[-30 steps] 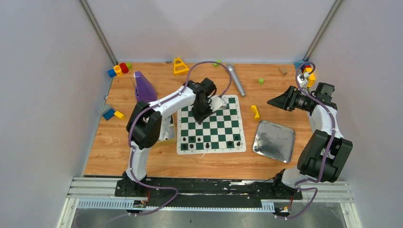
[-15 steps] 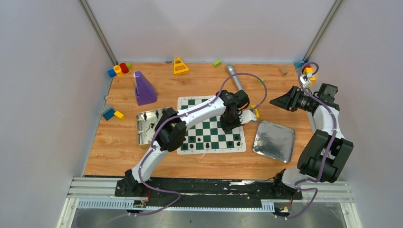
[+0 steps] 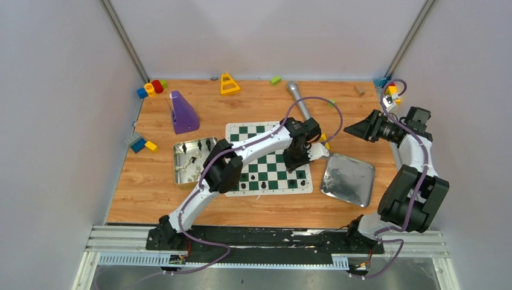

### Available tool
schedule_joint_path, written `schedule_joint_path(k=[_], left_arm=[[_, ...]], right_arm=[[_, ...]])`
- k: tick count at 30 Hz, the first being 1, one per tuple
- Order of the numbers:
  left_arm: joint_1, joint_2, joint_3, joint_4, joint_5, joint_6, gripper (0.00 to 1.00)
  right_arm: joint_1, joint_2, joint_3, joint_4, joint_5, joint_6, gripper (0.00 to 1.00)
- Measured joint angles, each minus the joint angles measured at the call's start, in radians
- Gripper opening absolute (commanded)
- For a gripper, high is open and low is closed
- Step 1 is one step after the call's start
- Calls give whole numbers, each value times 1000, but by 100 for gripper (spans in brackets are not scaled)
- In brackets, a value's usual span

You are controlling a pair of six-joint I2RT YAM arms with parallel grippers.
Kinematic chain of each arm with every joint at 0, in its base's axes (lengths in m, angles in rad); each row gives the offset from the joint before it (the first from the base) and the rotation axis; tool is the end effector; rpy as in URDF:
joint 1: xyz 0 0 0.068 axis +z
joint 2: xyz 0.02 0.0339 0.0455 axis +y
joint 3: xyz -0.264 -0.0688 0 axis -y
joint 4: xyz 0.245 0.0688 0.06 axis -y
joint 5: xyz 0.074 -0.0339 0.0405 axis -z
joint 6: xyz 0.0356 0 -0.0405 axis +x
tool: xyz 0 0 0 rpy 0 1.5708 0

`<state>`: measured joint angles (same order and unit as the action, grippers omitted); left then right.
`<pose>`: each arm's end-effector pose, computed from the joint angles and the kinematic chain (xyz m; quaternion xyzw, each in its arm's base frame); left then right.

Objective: Set up the chess pieces on the board
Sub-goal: Place the chess piece on the chessboard.

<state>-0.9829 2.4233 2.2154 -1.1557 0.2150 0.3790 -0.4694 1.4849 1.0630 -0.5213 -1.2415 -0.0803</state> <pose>0.2672 -0.4147 0.1889 0.6312 0.7614 -0.1325 0.0664 0.2789 -0.1037 0.2617 -0.0266 0.7938 0.4643 0.3918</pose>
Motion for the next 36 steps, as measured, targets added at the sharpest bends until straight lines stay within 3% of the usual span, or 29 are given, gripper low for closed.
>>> schedule_joint_path(k=[26, 32, 36], left_arm=[[-35, 33, 32, -35, 2, 0, 17], [-37, 41, 39, -38, 5, 0, 25], [-37, 45, 49, -41, 3, 0, 39]], right_arm=[[-6, 0, 0, -14, -9, 0, 55], [-11, 0, 0, -14, -9, 0, 55], [-12, 0, 0, -14, -9, 0, 55]])
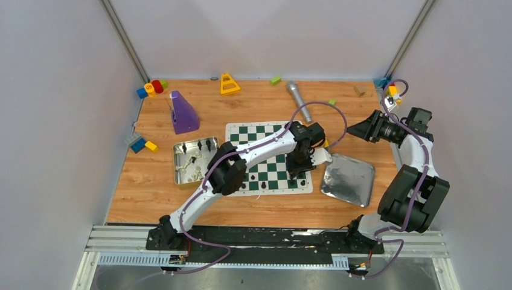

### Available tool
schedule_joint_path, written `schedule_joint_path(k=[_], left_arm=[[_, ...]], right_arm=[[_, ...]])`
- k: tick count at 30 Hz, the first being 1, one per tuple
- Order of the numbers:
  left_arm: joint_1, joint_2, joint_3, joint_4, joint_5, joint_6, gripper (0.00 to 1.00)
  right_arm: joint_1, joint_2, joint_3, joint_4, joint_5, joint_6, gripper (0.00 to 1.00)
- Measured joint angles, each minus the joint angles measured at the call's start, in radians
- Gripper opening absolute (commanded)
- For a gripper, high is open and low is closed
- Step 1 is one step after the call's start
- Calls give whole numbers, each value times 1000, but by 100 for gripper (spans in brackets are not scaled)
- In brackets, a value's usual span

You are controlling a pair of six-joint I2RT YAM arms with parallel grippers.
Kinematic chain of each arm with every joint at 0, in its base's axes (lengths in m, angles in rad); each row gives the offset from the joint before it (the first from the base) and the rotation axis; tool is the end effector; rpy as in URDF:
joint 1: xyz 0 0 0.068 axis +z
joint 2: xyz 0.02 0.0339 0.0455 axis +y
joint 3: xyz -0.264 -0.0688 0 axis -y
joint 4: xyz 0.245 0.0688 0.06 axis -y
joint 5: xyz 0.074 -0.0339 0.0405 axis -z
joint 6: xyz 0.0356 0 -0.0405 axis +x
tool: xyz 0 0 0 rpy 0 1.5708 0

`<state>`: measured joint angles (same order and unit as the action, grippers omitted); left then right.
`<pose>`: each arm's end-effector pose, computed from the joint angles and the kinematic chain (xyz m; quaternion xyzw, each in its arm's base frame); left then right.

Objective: Set up the chess pieces on the board
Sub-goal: Place the chess piece on the chessboard.

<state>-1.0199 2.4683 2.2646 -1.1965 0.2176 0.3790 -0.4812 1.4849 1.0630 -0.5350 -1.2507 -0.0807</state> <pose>0.2536 -0.4274 0.1801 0.6447 0.7520 -0.1294 0.0463 0.2767 -0.1064 0.2613 -0.0196 0.7926 0.4682 0.3901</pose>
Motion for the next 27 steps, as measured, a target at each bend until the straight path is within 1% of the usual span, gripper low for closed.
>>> schedule_joint_path(k=[4, 9, 13, 15, 16, 17, 18, 20, 24, 27], left_arm=[[0, 0, 5, 3, -15, 0, 49], [0, -2, 5, 12, -57, 0, 53], [10, -63, -71, 45, -97, 1, 59], [23, -135, -147, 64, -115, 2, 63], [29, -181, -191, 78, -122, 3, 68], [39, -237, -243, 95, -130, 5, 71], [50, -288, -287, 108, -139, 9, 75], [88, -422, -397, 146, -158, 15, 79], [215, -677, -578, 199, -175, 14, 85], [350, -821, -689, 217, -172, 7, 86]], right_arm=[[0, 0, 0, 0, 0, 0, 55], [0, 0, 0, 0, 0, 0, 55], [0, 0, 0, 0, 0, 0, 56], [0, 0, 0, 0, 0, 0, 56], [0, 0, 0, 0, 0, 0, 57], [0, 0, 0, 0, 0, -1, 57], [0, 0, 0, 0, 0, -1, 58], [0, 0, 0, 0, 0, -1, 58], [0, -6, 0, -1, 5, -2, 59], [8, -17, 2, -1, 17, -4, 59]])
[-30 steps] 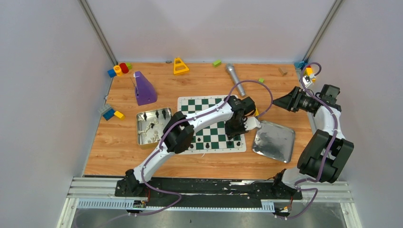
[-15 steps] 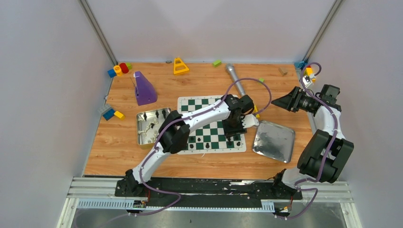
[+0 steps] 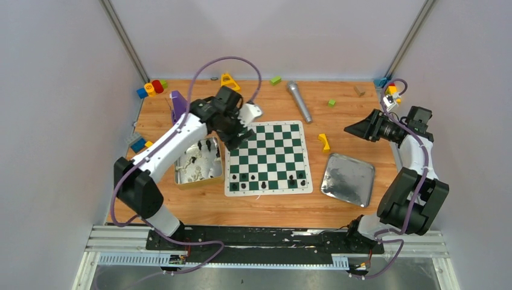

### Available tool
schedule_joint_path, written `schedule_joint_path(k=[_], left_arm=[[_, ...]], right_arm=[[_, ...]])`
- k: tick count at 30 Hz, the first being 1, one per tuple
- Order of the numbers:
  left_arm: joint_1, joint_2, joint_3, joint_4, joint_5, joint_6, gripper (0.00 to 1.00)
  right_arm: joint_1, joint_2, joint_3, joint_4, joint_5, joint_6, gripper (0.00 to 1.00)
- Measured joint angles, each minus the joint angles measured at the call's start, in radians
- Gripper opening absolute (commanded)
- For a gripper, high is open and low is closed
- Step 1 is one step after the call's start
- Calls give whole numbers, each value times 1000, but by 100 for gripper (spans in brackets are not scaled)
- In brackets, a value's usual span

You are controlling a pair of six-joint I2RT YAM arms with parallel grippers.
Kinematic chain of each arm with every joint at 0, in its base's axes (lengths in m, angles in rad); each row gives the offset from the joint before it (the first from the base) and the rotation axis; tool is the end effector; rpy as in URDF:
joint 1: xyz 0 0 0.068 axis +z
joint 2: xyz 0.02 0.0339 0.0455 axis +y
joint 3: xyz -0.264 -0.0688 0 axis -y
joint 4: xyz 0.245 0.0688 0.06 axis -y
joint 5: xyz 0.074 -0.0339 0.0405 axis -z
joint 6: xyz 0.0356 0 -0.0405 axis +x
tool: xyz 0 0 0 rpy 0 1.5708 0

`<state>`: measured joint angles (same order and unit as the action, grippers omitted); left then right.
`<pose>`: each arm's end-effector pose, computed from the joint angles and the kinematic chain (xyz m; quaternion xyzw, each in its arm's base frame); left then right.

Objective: Set up the chess pieces on the board
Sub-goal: Place the chess piece on the chessboard, then pick up the chess piece from the storage box.

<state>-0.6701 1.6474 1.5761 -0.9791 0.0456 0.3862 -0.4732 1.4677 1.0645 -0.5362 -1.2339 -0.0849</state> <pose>0.2681 -0.2145 0.3241 0.4919 0.8315 -0.0582 0.2515 0.2755 -0.1033 0.2659 -0.0267 0.7954 0.4589 0.3949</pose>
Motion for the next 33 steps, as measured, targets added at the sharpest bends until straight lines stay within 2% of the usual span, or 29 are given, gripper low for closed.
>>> schedule_joint_path(k=[3, 7, 13, 21, 33], left_arm=[[137, -92, -127, 18, 2, -4, 83], [322, -140, -298, 36, 22, -8, 73], [540, -137, -398, 82, 55, -14, 59], [592, -61, -442, 184, 74, -7, 45], [594, 31, -476, 270, 77, -5, 37]], right_arm=[[25, -10, 6, 0, 22, -5, 59], [100, -23, 12, 0, 67, -22, 59], [216, -29, 13, 1, 143, -44, 58], [230, -29, 12, 2, 180, -53, 56], [230, -29, -3, 2, 186, -60, 56]])
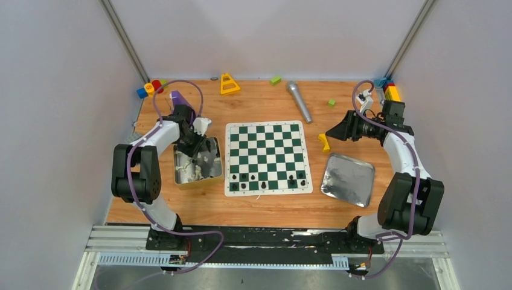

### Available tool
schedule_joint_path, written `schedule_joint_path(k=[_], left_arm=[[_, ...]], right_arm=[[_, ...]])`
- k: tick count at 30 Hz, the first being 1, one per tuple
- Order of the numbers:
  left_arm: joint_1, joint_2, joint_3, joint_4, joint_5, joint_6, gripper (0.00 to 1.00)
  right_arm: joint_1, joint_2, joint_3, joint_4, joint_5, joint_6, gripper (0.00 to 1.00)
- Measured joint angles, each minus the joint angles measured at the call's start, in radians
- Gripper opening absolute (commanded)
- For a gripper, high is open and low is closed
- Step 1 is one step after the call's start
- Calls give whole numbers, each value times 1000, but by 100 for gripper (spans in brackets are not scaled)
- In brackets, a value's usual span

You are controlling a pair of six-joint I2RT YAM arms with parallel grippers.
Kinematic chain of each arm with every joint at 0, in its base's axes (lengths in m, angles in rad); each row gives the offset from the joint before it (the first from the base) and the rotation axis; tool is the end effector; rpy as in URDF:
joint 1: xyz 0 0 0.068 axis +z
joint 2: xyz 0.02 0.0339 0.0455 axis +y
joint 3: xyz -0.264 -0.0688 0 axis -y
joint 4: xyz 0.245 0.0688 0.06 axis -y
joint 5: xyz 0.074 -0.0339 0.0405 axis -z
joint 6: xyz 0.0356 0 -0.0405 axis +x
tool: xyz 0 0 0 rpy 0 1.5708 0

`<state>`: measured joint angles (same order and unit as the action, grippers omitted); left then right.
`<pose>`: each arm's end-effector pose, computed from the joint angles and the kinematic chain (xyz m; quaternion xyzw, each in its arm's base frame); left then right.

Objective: Set up the chess pieces on the board
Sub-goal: Pick up the chess piece from the storage box.

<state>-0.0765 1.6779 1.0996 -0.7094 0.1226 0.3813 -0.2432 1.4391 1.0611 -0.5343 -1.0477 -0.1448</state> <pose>0.3155 -0.0285 0.1873 0.2326 0.9604 -0.0386 0.1484 0.2902 -0.0402 0.2680 -0.1212 0.8264 0.4105 0.3660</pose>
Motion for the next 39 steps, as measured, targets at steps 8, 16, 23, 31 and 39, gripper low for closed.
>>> schedule_joint_path(k=[8, 16, 23, 31, 39], left_arm=[[0, 13, -10, 6, 0, 5, 35], [0, 13, -32, 10, 0, 10, 34], [0, 35, -35, 12, -1, 11, 30], [0, 35, -37, 14, -2, 21, 11], [0, -1, -60, 19, -4, 41, 0]], right_arm=[[0, 0, 0, 0, 0, 0, 56], [0, 0, 0, 0, -1, -1, 56], [0, 0, 0, 0, -1, -1, 56], [0, 0, 0, 0, -1, 0, 55], [5, 0, 1, -2, -8, -1, 55]])
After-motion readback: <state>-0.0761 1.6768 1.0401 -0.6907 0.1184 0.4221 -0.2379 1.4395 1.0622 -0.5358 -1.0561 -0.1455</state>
